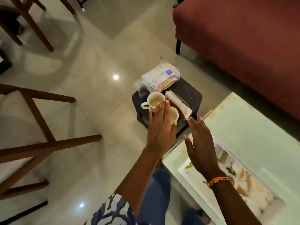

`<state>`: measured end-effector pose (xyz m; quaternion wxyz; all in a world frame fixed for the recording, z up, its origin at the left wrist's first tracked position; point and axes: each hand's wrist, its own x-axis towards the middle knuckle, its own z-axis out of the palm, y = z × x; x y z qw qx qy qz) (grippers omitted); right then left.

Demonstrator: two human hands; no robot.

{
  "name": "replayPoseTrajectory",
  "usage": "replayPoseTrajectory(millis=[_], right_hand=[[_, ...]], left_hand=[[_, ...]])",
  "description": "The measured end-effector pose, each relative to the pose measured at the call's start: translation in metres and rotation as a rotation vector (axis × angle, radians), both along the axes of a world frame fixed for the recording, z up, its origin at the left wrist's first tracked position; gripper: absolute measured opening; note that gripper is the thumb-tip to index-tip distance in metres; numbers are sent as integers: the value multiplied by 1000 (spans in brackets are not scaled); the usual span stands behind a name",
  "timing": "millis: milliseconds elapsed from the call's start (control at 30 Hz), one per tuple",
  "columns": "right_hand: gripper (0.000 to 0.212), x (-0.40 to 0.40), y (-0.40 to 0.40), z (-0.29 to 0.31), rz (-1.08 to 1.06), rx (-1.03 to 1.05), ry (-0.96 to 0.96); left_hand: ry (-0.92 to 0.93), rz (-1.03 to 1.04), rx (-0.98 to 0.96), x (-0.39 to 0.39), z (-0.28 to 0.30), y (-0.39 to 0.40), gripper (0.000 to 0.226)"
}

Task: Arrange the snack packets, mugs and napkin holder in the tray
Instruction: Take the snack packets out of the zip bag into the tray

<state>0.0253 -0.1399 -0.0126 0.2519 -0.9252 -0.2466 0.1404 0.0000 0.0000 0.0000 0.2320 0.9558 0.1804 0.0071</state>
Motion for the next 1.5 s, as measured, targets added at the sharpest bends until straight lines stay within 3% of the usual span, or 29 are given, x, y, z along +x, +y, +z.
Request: replayPoseTrajectory(millis=[133, 233, 300, 400, 433, 533, 667, 767, 833, 900, 1067, 1133, 1300, 1400, 1500], right_hand=[[47, 45, 55, -30, -19, 32, 55], [46, 79, 93, -54, -1, 44, 80], [45, 103, 115, -66, -32, 102, 111], [44, 134, 142, -83, -51, 132, 90], [44, 146, 151, -94, -42, 130, 95], [43, 173, 170, -115, -11, 87, 97], [42, 192, 184, -122, 39, 56, 88], [39, 198, 191, -118, 14, 120, 164], [38, 201, 192, -116, -12, 138, 224], [38, 204, 192, -114, -24, 144, 257], [38, 211, 185, -110, -48, 217, 353], [38, 213, 176, -112, -64, 252, 347], [38, 211, 142, -101, -214, 436, 337], [37, 206, 113, -90, -329, 564, 448], [40, 195, 80, -74, -470, 804, 594]], left_hand=[[-47, -109, 93, 48, -45, 79, 67], [-26, 83, -6, 86, -77, 129, 72], [9, 355, -202, 110, -99, 163, 75], [138, 780, -695, 132, -118, 199, 76], [199, 838, -834, 139, -131, 208, 74], [280, 823, -997, 146, -154, 223, 74], [165, 876, -1053, 160, -156, 230, 74], [86, 876, -1199, 175, -150, 229, 49], [43, 851, -1225, 185, -143, 224, 21], [27, 820, -1212, 192, -135, 220, 9], [107, 716, -1312, 197, -125, 212, 37], [72, 680, -1253, 202, -123, 199, 36], [-215, 663, -899, 219, -111, 163, 34], [-358, 360, -508, 225, -87, 127, 31], [-449, 11, -336, 217, -64, 75, 36]])
